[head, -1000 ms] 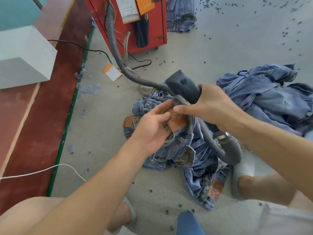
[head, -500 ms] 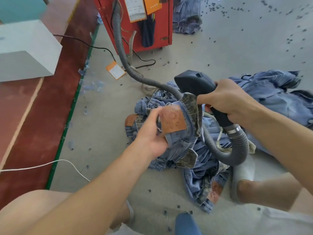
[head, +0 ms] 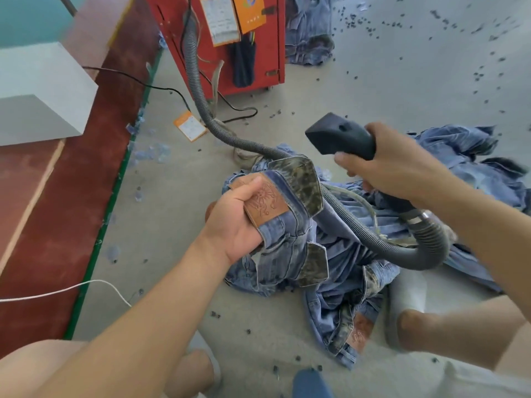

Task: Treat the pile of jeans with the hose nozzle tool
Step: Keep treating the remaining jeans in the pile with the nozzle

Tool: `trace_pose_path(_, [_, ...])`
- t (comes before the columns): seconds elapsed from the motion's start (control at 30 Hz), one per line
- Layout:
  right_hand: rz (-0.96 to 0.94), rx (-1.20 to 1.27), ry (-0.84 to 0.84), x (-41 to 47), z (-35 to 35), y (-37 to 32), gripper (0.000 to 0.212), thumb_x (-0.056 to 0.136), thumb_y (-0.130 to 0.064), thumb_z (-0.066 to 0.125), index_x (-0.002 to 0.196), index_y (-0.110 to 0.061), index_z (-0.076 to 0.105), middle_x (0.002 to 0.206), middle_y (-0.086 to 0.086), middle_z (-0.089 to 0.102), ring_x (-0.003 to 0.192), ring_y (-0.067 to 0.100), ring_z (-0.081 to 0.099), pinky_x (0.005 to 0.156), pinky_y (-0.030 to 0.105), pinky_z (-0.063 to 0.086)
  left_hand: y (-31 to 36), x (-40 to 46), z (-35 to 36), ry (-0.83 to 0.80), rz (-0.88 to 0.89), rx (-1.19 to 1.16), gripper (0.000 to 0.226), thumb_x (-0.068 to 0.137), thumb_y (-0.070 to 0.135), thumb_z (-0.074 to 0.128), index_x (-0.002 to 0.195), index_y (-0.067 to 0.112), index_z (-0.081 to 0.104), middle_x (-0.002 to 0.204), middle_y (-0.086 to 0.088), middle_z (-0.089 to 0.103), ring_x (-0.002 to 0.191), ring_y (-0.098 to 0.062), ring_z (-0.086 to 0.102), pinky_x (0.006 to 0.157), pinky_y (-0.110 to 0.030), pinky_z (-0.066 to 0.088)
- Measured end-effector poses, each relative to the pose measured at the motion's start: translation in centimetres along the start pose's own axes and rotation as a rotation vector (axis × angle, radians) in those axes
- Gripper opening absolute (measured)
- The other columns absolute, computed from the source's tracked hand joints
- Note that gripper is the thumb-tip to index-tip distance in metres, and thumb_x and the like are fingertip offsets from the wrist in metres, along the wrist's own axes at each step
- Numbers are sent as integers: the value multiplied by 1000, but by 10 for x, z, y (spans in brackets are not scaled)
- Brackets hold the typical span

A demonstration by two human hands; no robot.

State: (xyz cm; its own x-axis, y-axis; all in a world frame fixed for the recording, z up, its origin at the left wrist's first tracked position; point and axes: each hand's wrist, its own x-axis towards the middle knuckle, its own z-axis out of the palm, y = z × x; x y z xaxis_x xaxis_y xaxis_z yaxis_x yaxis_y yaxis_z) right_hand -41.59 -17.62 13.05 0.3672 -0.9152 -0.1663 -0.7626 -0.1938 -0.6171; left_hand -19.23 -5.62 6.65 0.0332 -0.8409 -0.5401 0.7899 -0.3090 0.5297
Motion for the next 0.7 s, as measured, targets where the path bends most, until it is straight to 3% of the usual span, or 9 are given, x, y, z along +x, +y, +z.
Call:
trace_pose_path(0.07, [-92, -36, 26, -13, -13, -5, 31, 91, -54, 68, 104, -31, 51, 62, -5, 66, 46, 4, 64, 43, 21, 43, 5, 2, 1, 73, 44, -55, 32, 108, 18, 44, 120, 2, 70, 122, -23, 70, 109, -37, 72, 87, -59, 60])
trace_pose_path(0.13, [-144, -76, -46, -27, -24, -9, 29, 86, -54, 67, 96, -32, 51, 61, -14, 67, 42, 4, 61, 39, 13, 38, 8, 6, 3, 100, 68, -67, 49, 109, 17, 43, 79, 8, 80, 101, -19, 76, 90, -35, 77, 76, -60, 62])
trace_pose_path(0.2, [-150, -122, -201, -35, -27, -8, 24, 86, -49, 70, 92, -30, 55, 61, -18, 66, 40, 4, 59, 39, 12, 38, 11, 6, 4, 99, 79, -89, 59, 110, 18, 39, 68, 10, 81, 95, -19, 77, 86, -34, 77, 71, -58, 63])
trace_pose_path(0.27, [-143, -166, -329, -36, -21, -6, 22, 88, -45, 73, 91, -29, 57, 65, -17, 67, 43, 5, 61, 43, 16, 43, 11, 7, 4, 114, 74, -66, 48, 110, 18, 39, 91, 5, 82, 107, -22, 76, 94, -36, 77, 74, -57, 63])
trace_pose_path(0.3, [-142, -171, -354, -35, -16, -5, 22, 88, -45, 72, 91, -29, 58, 66, -17, 67, 45, 6, 61, 47, 20, 46, 11, 6, 4, 118, 62, -59, 38, 109, 18, 40, 114, 1, 74, 119, -24, 72, 105, -38, 74, 82, -58, 62])
trace_pose_path(0.37, [-143, -94, -340, -31, -5, -6, 20, 90, -41, 73, 90, -27, 59, 62, -16, 66, 45, 5, 59, 48, 22, 47, 8, 5, 4, 111, 31, -37, 44, 108, 18, 42, 147, -2, 48, 141, -27, 60, 125, -42, 63, 96, -60, 55])
trace_pose_path(0.4, [-137, -29, -308, -28, 1, -7, 19, 91, -40, 73, 91, -26, 59, 61, -11, 66, 45, 7, 61, 47, 22, 48, 6, 6, 3, 103, 15, -25, 46, 108, 19, 43, 150, -1, 44, 143, -27, 58, 128, -43, 61, 100, -61, 52])
trace_pose_path(0.57, [10, 268, -49, -7, 0, -5, 18, 94, -34, 74, 100, -23, 61, 72, 3, 69, 46, 13, 62, 46, 27, 53, 3, 3, -1, 114, -44, 74, 40, 107, 21, 46, 140, 4, 60, 138, -23, 63, 128, -41, 61, 106, -61, 49])
trace_pose_path(0.7, [31, 222, -132, -8, -24, 6, 17, 91, -35, 76, 93, -27, 62, 58, -2, 65, 45, 14, 59, 44, 23, 49, 7, 5, -6, 99, -7, 46, 35, 107, 21, 45, 130, 4, 65, 130, -22, 68, 121, -40, 66, 102, -59, 52])
